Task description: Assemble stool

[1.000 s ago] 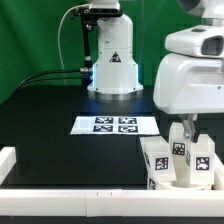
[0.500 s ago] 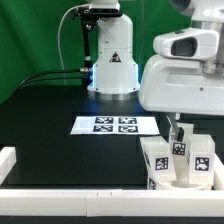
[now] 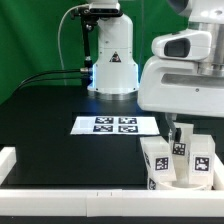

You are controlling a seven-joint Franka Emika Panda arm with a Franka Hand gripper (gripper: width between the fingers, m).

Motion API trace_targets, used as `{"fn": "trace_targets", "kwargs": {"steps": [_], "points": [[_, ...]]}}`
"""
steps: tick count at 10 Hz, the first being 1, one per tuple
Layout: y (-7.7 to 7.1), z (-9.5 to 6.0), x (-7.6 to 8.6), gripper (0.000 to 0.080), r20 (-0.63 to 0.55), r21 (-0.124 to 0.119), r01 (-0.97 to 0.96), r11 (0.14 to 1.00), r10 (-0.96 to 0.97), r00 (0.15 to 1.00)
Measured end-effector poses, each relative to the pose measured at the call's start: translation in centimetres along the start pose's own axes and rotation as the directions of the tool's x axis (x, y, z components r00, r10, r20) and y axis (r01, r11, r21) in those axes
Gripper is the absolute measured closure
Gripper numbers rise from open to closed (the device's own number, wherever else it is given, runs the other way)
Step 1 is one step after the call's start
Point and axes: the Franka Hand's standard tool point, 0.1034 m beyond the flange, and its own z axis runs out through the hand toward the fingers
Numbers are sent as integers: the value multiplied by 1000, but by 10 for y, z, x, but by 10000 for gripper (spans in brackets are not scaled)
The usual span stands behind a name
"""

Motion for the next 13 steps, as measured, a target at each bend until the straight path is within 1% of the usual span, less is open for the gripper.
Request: {"fn": "trace_targets", "kwargs": {"steps": [1,4,5,6,9,10,11,12,13], "points": [[2,3,0,150,4,-1,-15,1000,15,1000],[3,3,0,173,3,-1,-16,1000,16,1000],[3,3,0,368,3,-2,-41,999,41,999],[3,3,1,467,3,-2,-41,999,41,999],[3,3,0,467,4,0,-266,964,266,964],[3,3,1,467,11,10,-393,919,393,919],[3,3,0,467,31,22,-594,804,593,804],[-3,3,-1,467,37,23,-734,678,733,679],[-7,3,-1,466,42,30,-799,600,798,601]]}}
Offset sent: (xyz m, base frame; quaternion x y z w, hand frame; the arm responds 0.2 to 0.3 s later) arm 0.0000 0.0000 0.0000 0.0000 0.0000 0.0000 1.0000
